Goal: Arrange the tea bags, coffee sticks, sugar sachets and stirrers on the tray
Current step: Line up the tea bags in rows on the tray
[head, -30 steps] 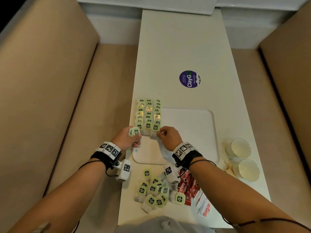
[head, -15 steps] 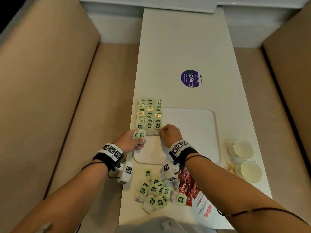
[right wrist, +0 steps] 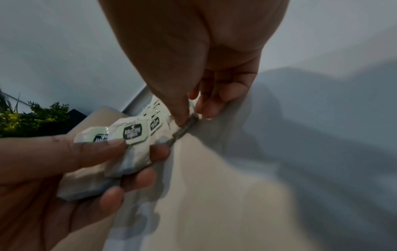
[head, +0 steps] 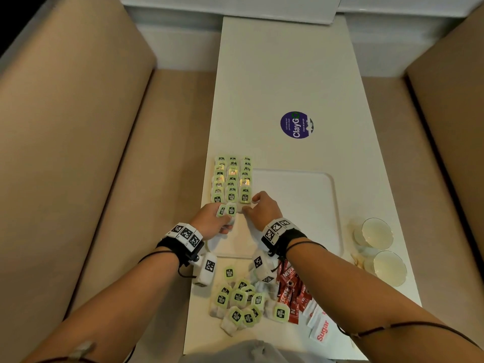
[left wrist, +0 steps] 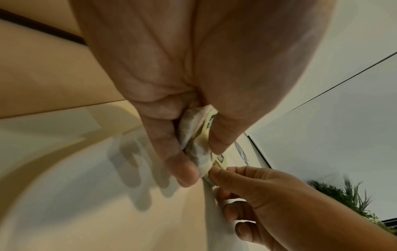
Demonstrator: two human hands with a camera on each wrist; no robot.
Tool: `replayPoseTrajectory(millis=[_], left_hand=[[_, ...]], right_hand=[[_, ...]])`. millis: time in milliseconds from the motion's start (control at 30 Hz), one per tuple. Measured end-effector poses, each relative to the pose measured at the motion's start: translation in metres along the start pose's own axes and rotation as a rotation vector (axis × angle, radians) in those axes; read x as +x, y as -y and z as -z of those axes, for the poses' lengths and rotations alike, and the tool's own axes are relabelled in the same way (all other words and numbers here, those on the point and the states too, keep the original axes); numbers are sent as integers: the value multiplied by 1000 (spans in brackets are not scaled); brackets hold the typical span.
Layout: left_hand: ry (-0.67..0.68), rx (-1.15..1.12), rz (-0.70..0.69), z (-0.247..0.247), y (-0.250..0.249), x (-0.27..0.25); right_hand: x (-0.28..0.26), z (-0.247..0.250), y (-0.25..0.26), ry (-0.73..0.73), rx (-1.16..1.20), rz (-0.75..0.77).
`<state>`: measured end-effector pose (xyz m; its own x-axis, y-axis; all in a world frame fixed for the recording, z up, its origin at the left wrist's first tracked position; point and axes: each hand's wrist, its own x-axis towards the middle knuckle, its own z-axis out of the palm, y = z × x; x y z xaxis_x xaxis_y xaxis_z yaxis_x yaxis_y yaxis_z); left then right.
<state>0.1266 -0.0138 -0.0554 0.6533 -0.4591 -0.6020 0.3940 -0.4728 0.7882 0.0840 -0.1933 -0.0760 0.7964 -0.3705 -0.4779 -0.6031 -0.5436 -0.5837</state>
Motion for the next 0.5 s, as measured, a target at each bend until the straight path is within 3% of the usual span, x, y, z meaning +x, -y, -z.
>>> replayPoseTrajectory(millis=[233,333,500], left_hand=[[-10,-44,-2,2,0,-3],[-30,-91,-8,5,1,-7],[-28,-127,-40,7,1,-14]], right_hand=[[-10,5,2,-38,81,-3],[-19,1,4,-36,144,91],[-33,-13,8,106,188,273]])
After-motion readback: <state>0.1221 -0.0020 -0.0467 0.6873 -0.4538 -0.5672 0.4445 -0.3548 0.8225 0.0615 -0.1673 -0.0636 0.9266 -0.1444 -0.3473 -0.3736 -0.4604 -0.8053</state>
